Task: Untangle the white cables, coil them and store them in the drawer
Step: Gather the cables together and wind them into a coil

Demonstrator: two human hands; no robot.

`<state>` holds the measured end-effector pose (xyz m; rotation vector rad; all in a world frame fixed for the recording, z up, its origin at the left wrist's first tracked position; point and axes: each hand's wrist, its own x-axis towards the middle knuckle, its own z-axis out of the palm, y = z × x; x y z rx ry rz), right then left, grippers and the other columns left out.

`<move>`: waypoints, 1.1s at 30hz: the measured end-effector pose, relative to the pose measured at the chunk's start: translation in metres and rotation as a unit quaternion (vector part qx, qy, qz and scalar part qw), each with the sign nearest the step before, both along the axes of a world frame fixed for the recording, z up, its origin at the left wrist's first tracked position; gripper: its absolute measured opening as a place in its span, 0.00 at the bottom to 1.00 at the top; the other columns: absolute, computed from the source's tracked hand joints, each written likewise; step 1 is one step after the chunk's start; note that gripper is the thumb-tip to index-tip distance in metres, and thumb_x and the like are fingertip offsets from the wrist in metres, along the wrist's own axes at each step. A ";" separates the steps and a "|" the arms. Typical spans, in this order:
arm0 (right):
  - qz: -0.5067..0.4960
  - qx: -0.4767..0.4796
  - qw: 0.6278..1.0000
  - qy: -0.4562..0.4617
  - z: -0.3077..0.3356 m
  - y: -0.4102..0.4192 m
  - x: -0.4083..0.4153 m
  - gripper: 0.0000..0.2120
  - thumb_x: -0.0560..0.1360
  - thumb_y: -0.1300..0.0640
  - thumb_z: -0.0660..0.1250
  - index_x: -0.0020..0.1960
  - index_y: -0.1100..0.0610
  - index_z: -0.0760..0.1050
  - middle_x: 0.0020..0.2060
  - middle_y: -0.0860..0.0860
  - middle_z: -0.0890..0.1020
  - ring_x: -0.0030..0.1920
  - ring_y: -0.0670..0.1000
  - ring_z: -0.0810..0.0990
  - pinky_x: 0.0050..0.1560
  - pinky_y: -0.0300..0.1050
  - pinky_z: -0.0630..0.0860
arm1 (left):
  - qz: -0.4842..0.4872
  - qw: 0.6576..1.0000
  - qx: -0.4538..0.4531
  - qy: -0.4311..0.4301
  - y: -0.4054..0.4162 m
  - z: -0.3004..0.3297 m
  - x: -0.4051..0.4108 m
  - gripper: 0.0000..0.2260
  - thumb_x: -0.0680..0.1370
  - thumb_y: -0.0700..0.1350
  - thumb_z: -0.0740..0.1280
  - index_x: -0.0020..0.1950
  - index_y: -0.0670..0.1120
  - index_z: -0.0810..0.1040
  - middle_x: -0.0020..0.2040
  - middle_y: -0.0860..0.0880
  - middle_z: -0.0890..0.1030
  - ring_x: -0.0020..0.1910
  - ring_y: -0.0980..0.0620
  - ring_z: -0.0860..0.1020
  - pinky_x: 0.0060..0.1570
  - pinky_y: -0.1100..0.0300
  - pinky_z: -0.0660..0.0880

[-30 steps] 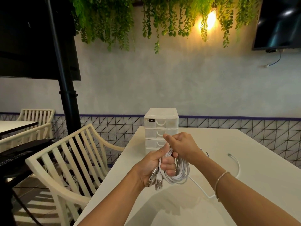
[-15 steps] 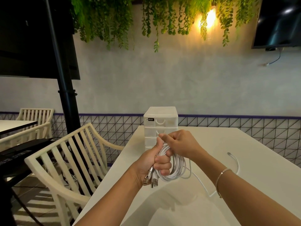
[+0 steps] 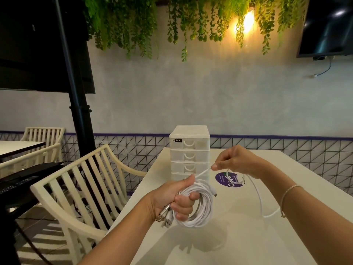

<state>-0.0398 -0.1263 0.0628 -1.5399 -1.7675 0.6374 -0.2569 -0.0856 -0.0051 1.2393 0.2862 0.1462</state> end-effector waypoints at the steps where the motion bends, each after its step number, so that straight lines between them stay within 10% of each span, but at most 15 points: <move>1: -0.006 -0.009 0.999 -0.034 0.002 0.001 0.005 0.07 0.62 0.50 0.77 0.33 0.52 0.82 0.29 0.49 0.80 0.30 0.44 0.74 0.33 0.37 0.68 | -0.008 1.000 0.006 0.002 0.001 -0.001 -0.001 0.19 0.71 0.64 0.64 0.33 0.50 0.75 0.18 0.58 0.65 0.17 0.62 0.63 0.22 0.68 0.67; 8: -0.139 -0.051 0.943 -0.298 -0.004 -0.007 0.064 0.07 0.69 0.46 0.73 0.37 0.47 0.77 0.27 0.45 0.77 0.30 0.43 0.72 0.34 0.36 0.66 | 0.012 0.998 -0.026 -0.055 0.026 0.003 -0.038 0.17 0.71 0.60 0.70 0.35 0.47 0.77 0.20 0.56 0.69 0.18 0.62 0.68 0.21 0.68 0.68; 15: -0.281 -0.081 0.815 -0.500 -0.055 -0.003 0.098 0.15 0.71 0.41 0.67 0.54 0.47 0.77 0.48 0.44 0.80 0.54 0.48 0.74 0.62 0.51 0.65 | 0.002 0.975 -0.119 -0.186 0.066 0.013 -0.070 0.22 0.82 0.55 0.52 0.49 0.37 0.74 0.30 0.49 0.70 0.28 0.53 0.69 0.35 0.60 0.72; 18: -0.249 -0.252 0.827 -0.436 -0.064 -0.006 0.093 0.42 0.62 0.37 0.74 0.70 0.51 0.65 0.64 0.49 0.74 0.66 0.54 0.69 0.67 0.52 0.64 | 0.005 0.978 -0.124 -0.170 0.073 0.016 -0.075 0.21 0.81 0.54 0.56 0.48 0.37 0.74 0.28 0.49 0.69 0.27 0.53 0.68 0.34 0.59 0.73; 20: -0.158 -0.250 0.900 -0.320 -0.052 -0.003 0.068 0.53 0.58 0.39 0.76 0.75 0.55 0.55 0.72 0.52 0.65 0.71 0.54 0.64 0.70 0.48 0.61 | 0.028 0.985 -0.118 -0.123 0.071 0.015 -0.068 0.17 0.77 0.54 0.65 0.41 0.39 0.76 0.23 0.51 0.71 0.21 0.54 0.67 0.26 0.61 0.74; 23: -0.057 -0.030 0.993 -0.103 -0.028 0.004 0.009 0.36 0.69 0.48 0.72 0.73 0.50 0.61 0.71 0.50 0.66 0.70 0.50 0.65 0.68 0.42 0.60 | 0.048 0.994 -0.073 -0.064 0.055 0.013 -0.046 0.17 0.69 0.56 0.74 0.34 0.44 0.76 0.19 0.55 0.69 0.18 0.57 0.58 0.19 0.67 0.68; 26: 0.059 -0.060 0.994 0.067 -0.023 0.011 -0.046 0.29 0.71 0.35 0.59 0.66 0.50 0.71 0.61 0.52 0.77 0.56 0.50 0.76 0.65 0.46 0.69 | 0.008 0.998 -0.044 -0.038 0.042 0.011 -0.024 0.17 0.68 0.58 0.73 0.34 0.46 0.76 0.19 0.56 0.69 0.17 0.60 0.60 0.19 0.69 0.66; 29: 0.095 -0.124 0.987 0.036 -0.027 0.013 -0.061 0.34 0.70 0.30 0.47 0.55 0.53 0.77 0.44 0.60 0.81 0.38 0.53 0.79 0.45 0.47 0.79 | 0.004 0.999 -0.031 -0.012 0.034 0.011 -0.014 0.18 0.71 0.62 0.68 0.33 0.48 0.76 0.18 0.57 0.67 0.16 0.62 0.65 0.20 0.69 0.66; 33: 0.042 -0.129 0.990 -0.027 -0.018 0.010 -0.046 0.29 0.73 0.33 0.49 0.59 0.51 0.77 0.33 0.50 0.74 0.26 0.46 0.66 0.26 0.38 0.69 | -0.006 0.999 0.018 0.045 0.027 0.011 -0.012 0.19 0.69 0.65 0.65 0.32 0.49 0.76 0.18 0.58 0.65 0.16 0.63 0.64 0.21 0.69 0.66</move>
